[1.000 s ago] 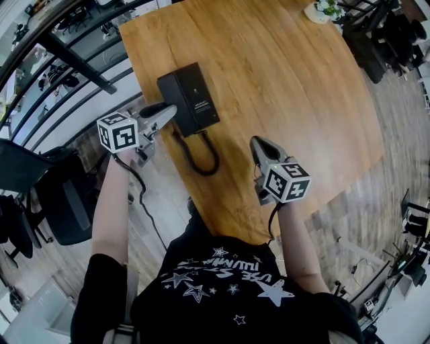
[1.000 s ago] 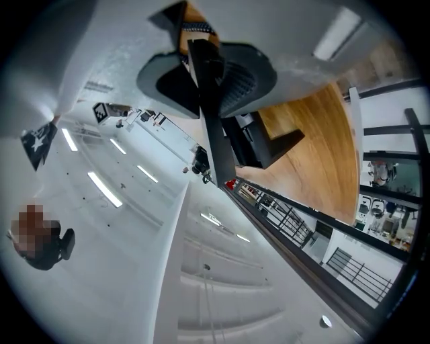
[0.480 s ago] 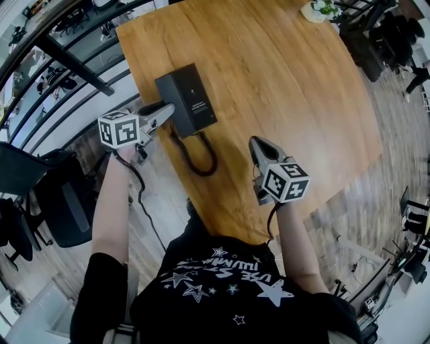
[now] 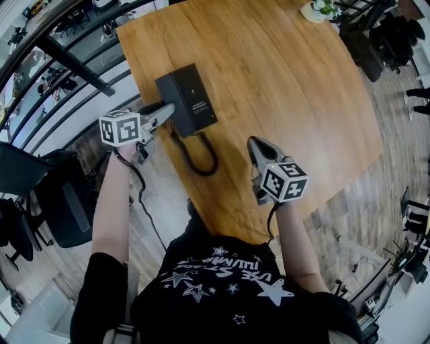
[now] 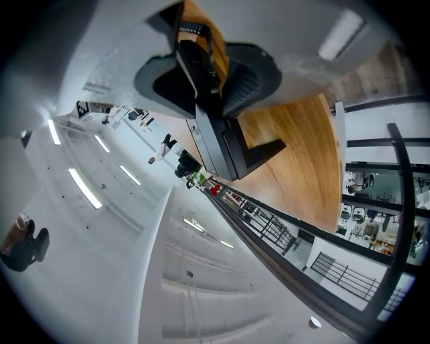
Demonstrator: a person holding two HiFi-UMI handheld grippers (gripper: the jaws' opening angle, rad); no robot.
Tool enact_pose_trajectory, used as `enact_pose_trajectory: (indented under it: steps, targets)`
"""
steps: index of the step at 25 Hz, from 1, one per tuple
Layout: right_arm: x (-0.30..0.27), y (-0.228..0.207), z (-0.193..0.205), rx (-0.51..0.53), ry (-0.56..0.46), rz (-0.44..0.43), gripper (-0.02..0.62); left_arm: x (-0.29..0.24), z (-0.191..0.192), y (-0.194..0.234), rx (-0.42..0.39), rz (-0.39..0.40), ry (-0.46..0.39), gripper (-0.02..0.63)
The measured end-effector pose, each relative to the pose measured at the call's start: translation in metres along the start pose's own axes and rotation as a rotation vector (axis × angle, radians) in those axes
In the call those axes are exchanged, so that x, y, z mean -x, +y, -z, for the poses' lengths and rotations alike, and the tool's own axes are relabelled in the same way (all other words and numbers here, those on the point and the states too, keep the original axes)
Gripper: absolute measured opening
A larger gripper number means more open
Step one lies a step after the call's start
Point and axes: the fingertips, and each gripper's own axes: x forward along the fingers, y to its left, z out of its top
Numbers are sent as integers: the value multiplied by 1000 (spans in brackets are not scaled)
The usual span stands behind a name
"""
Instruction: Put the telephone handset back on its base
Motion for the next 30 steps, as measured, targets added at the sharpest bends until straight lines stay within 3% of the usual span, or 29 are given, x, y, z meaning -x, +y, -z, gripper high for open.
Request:
enact_pose_trajectory:
  steps: [2, 4, 6, 14, 30]
  targets:
    - [0, 1, -2, 2, -1, -3, 0, 0, 0, 3, -4, -23, 8, 147]
    - [0, 1, -3, 4, -3, -5, 0, 0, 1, 6, -9, -43, 20, 227]
    - [1, 2, -4, 5, -4, -8, 0, 2, 0, 4, -5, -47, 12, 260]
    - [12, 12, -7, 15, -23, -35, 0, 22, 9, -13, 77, -57, -91, 261]
    - [62, 43, 16, 64, -36, -141, 0, 85, 70, -126, 151, -37, -288, 261]
